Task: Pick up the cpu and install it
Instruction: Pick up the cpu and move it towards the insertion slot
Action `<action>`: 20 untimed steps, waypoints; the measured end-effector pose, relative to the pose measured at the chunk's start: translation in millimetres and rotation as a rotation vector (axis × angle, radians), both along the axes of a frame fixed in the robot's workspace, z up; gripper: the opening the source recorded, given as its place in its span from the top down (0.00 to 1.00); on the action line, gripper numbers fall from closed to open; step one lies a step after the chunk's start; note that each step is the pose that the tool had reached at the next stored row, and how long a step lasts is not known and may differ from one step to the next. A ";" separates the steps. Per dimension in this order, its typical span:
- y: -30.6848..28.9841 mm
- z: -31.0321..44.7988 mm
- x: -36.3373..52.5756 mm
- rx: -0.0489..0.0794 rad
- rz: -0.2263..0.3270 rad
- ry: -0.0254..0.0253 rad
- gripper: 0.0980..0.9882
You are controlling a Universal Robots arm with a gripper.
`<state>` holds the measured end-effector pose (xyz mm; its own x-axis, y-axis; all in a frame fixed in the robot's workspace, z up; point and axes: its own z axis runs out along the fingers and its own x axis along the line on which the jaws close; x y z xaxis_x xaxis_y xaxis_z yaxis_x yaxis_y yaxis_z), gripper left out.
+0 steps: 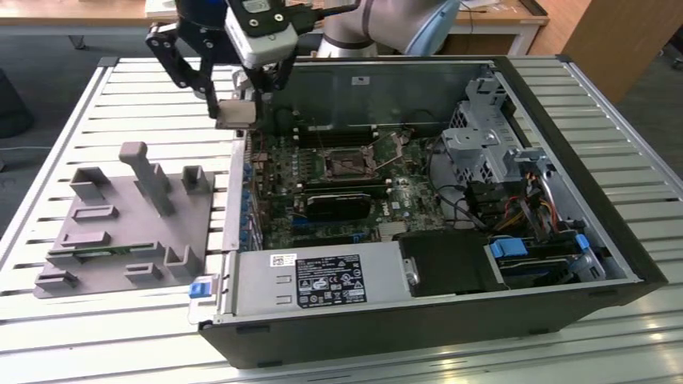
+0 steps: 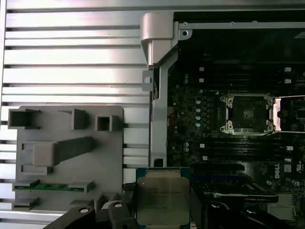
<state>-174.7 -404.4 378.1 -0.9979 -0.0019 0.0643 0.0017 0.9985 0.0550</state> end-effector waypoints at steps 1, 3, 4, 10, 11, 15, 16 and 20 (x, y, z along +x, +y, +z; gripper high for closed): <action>0.3 -0.6 4.5 0.000 0.000 0.0004 0.50; 1.6 -1.8 13.8 0.000 0.000 0.0010 0.50; 2.3 -2.3 18.3 0.000 0.000 0.0011 0.50; 7.9 -3.7 35.7 0.000 0.000 -0.0013 0.50; 8.2 -3.9 38.3 0.000 0.000 -0.0029 0.50; 9.8 -6.4 52.7 0.000 0.000 -0.0075 0.50; 10.4 -7.4 56.8 0.000 0.000 -0.0076 0.50; 14.7 -11.8 72.6 0.000 0.000 -0.0076 0.50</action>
